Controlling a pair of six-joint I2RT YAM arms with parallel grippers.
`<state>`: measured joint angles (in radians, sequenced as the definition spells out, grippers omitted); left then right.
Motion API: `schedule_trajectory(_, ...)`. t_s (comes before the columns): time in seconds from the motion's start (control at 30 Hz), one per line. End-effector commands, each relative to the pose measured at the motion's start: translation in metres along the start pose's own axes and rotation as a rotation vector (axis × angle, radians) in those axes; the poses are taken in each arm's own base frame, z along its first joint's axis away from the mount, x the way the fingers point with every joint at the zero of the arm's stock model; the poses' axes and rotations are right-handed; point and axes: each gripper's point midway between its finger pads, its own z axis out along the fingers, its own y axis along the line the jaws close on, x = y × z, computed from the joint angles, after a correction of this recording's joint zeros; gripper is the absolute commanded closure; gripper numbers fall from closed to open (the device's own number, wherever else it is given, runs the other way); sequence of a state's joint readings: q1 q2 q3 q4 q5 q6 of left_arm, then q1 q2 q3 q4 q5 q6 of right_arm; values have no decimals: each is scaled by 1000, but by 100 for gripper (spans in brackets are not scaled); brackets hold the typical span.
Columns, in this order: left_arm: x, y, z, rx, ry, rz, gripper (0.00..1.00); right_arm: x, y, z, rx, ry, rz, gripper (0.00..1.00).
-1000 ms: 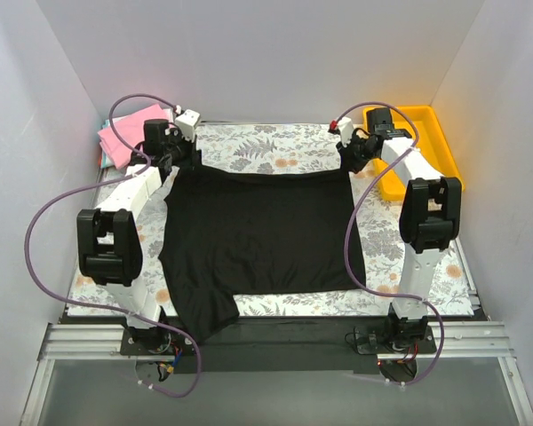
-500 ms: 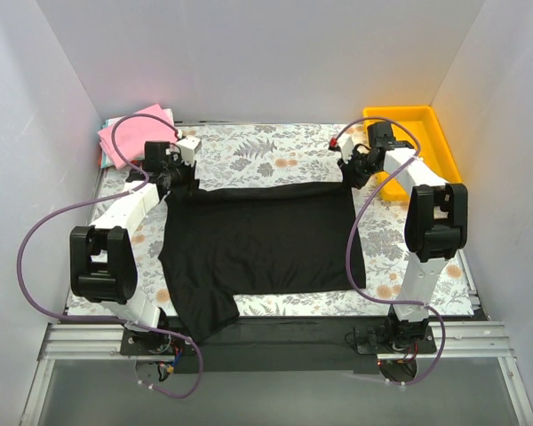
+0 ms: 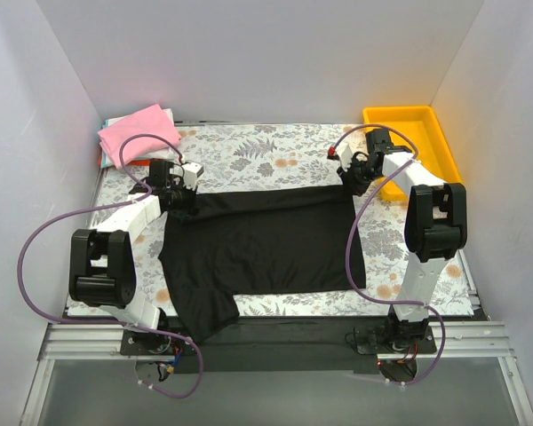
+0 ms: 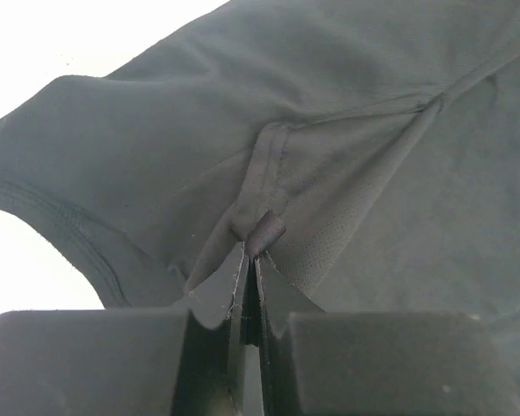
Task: Fold and stack the t-shirts
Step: Fold the tshirt
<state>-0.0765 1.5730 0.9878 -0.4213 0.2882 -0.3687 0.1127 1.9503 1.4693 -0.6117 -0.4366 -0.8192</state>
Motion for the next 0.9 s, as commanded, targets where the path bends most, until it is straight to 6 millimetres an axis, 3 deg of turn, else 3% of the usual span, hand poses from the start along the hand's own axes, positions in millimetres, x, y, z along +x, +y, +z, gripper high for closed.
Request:
schedule_trajectory(0.0,3,5,-4,-33,10,28,100,7,4,1,-9,24,-21,99)
schedule_trajectory(0.23,5,12,-1,-60,32,44,100,12,7,1,-15,41,-26,99)
schedule_trajectory(0.37,5,2,-6,-1,47,82,100,15,13,2,-45,71,-48,99)
schedule_trajectory(0.47,6,-10,-15,70,36,147,92,20,17,-1,-56,93,-64,99)
schedule_trajectory(0.5,4,-15,-20,87,23,167,83,22,19,-2,-59,101,-66,97)
schedule_trajectory(0.6,4,-28,-31,156,6,231,71,19,18,-9,-45,105,-84,83)
schedule_trajectory(0.7,-1,-34,-41,192,-13,286,58,10,21,-21,-51,90,-87,64)
schedule_trajectory(0.87,-30,-43,-49,260,-68,296,49,-23,24,-34,-81,3,-38,61)
